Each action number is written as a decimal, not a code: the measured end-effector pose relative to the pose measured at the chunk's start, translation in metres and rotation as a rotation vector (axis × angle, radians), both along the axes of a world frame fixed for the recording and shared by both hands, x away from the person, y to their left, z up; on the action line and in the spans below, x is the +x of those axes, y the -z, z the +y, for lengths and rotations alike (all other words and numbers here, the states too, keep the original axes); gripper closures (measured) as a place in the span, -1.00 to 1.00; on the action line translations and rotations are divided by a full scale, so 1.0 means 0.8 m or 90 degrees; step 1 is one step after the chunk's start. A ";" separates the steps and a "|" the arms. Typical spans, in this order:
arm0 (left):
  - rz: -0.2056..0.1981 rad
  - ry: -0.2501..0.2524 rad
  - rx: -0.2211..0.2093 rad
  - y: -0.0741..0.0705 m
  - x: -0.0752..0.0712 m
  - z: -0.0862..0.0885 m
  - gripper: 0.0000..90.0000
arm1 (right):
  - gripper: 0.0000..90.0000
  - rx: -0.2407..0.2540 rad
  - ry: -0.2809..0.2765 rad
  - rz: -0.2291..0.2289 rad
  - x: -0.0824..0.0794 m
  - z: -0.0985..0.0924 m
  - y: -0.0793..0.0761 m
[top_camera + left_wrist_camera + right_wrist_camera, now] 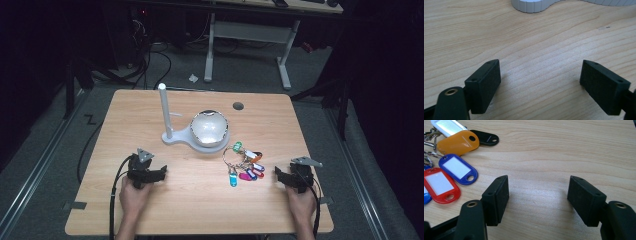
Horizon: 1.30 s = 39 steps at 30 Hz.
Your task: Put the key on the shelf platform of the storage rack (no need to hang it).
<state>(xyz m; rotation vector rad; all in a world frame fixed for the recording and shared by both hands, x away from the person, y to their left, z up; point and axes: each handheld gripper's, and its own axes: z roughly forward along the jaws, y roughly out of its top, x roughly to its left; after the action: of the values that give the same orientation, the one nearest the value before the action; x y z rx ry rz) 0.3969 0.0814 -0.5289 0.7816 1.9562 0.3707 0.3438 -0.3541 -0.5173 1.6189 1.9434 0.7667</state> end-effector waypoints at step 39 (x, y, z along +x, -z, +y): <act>-0.001 0.005 0.003 0.000 0.000 0.001 -0.62 | -0.30 -0.007 -0.010 0.027 -0.004 0.007 -0.005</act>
<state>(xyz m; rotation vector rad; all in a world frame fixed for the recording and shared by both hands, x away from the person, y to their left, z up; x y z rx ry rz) 0.3968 0.0820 -0.5290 0.7921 1.9515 0.3719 0.3405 -0.3485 -0.5136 1.6268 1.9889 0.7324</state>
